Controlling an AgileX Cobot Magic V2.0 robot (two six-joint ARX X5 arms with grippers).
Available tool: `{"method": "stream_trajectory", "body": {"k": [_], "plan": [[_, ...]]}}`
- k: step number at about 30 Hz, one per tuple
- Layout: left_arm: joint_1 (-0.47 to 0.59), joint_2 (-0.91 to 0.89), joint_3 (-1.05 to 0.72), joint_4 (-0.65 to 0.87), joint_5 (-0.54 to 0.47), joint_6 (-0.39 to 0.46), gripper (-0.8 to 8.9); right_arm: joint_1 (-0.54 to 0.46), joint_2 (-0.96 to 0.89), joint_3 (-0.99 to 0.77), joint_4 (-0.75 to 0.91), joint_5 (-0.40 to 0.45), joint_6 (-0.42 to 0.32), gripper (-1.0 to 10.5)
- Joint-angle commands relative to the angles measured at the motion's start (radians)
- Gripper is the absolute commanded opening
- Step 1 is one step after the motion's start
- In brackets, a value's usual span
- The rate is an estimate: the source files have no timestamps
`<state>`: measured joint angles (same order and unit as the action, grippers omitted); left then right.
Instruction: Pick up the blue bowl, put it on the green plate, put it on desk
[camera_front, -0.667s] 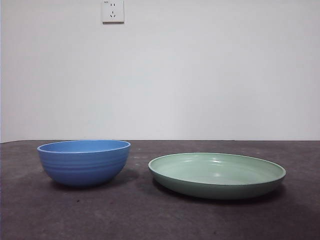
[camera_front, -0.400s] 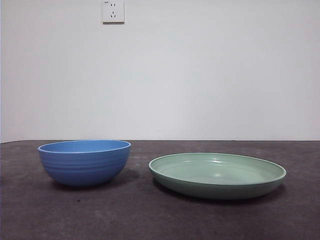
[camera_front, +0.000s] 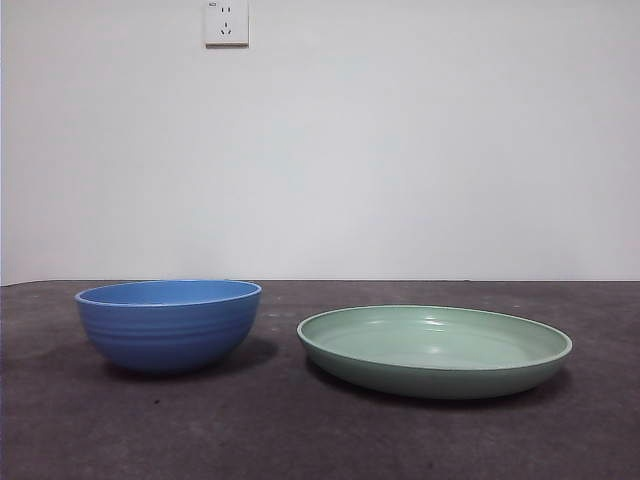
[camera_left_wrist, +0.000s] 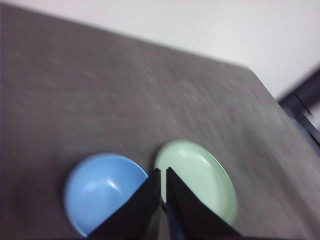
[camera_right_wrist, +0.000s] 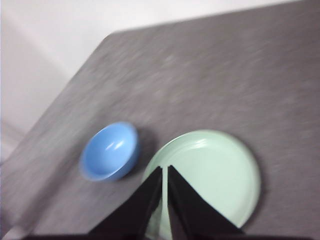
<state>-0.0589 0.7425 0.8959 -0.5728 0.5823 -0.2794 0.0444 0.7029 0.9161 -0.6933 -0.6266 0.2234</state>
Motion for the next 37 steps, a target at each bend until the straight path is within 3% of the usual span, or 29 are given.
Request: {"method": "stream_trajectory", "body": {"k": [1, 9, 15, 18, 20, 22, 32, 37], "plan": [[-0.03, 0.038, 0.031, -0.015, 0.037, 0.033, 0.21, 0.039, 0.041, 0.024, -0.041, -0.056, -0.033, 0.1], [-0.087, 0.064, 0.031, -0.078, 0.051, 0.069, 0.51, 0.085, 0.094, 0.024, -0.153, -0.079, -0.079, 0.1], [-0.087, 0.064, 0.031, -0.139, 0.051, 0.089, 3.25, 0.085, 0.091, 0.024, -0.161, -0.046, -0.081, 0.2], [-0.087, 0.064, 0.031, -0.146, 0.051, 0.097, 4.32, 0.085, 0.093, 0.024, -0.161, -0.042, -0.082, 1.9], [-0.087, 0.064, 0.031, -0.144, 0.051, 0.105, 5.45, 0.085, 0.093, 0.024, -0.162, -0.027, -0.081, 4.0], [-0.087, 0.064, 0.031, -0.145, 0.051, 0.107, 6.11, 0.085, 0.093, 0.024, -0.162, -0.023, -0.081, 5.4], [-0.086, 0.064, 0.031, -0.146, 0.05, 0.108, 6.25, 0.085, 0.093, 0.024, -0.161, -0.024, -0.082, 5.8], [-0.086, 0.08, 0.031, -0.163, -0.002, 0.079, 6.2, 0.085, 0.093, 0.024, -0.161, -0.024, -0.082, 5.8]]}}
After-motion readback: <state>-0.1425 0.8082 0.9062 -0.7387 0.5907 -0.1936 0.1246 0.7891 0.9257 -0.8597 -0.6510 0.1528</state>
